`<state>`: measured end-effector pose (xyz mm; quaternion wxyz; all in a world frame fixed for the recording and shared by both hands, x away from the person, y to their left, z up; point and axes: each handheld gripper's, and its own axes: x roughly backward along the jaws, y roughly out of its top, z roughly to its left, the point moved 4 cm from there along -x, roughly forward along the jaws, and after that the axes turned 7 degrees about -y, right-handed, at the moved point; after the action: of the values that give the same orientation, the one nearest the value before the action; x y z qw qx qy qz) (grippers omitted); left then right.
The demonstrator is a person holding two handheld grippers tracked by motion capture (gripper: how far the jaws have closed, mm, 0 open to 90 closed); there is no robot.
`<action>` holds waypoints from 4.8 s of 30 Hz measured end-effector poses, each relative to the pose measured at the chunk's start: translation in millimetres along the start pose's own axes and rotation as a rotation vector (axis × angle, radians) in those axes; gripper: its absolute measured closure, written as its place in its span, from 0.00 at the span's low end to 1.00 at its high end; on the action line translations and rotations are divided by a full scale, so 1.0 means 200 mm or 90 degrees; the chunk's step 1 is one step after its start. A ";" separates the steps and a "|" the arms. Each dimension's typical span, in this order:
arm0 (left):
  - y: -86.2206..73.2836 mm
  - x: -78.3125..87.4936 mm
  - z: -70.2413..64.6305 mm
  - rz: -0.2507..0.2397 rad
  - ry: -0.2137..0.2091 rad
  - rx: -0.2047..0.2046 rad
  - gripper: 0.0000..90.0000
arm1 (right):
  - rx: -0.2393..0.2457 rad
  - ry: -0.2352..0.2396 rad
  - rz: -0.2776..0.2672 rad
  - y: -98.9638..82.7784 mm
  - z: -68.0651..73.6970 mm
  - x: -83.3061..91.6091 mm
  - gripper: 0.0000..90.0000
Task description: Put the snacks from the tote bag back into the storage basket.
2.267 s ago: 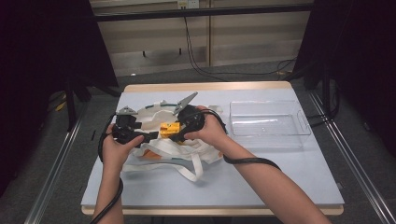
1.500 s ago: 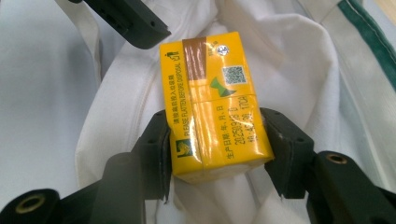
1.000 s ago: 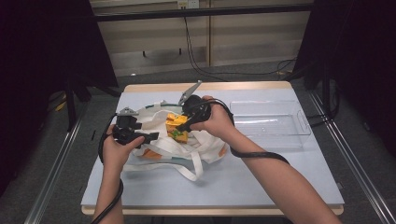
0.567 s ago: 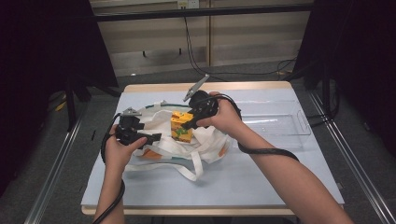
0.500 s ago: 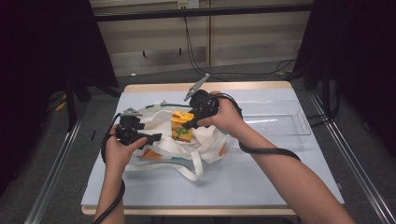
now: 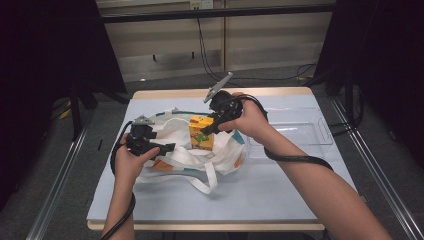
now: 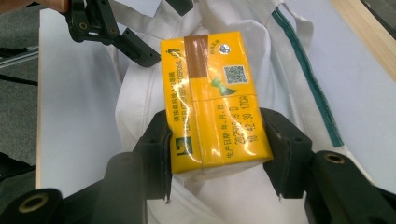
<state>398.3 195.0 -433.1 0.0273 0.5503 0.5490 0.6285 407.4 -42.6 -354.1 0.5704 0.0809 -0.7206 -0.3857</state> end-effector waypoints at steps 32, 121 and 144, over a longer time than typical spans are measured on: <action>0.01 -0.01 -0.03 0.016 -0.028 -0.018 0.09 | 0.023 0.003 -0.008 0.04 -0.06 0.25 0.55; 0.03 -0.06 -0.08 0.021 -0.053 -0.039 0.08 | -0.039 -0.037 0.015 -0.51 -0.46 0.61 0.55; 0.03 -0.06 -0.08 0.019 -0.058 -0.034 0.08 | -0.024 -0.031 0.041 -0.59 -0.49 0.52 0.55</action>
<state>394.8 174.2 -433.5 0.0575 0.5854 0.5221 0.6176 420.8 -228.0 -346.7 0.5660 0.0374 -0.7293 -0.3826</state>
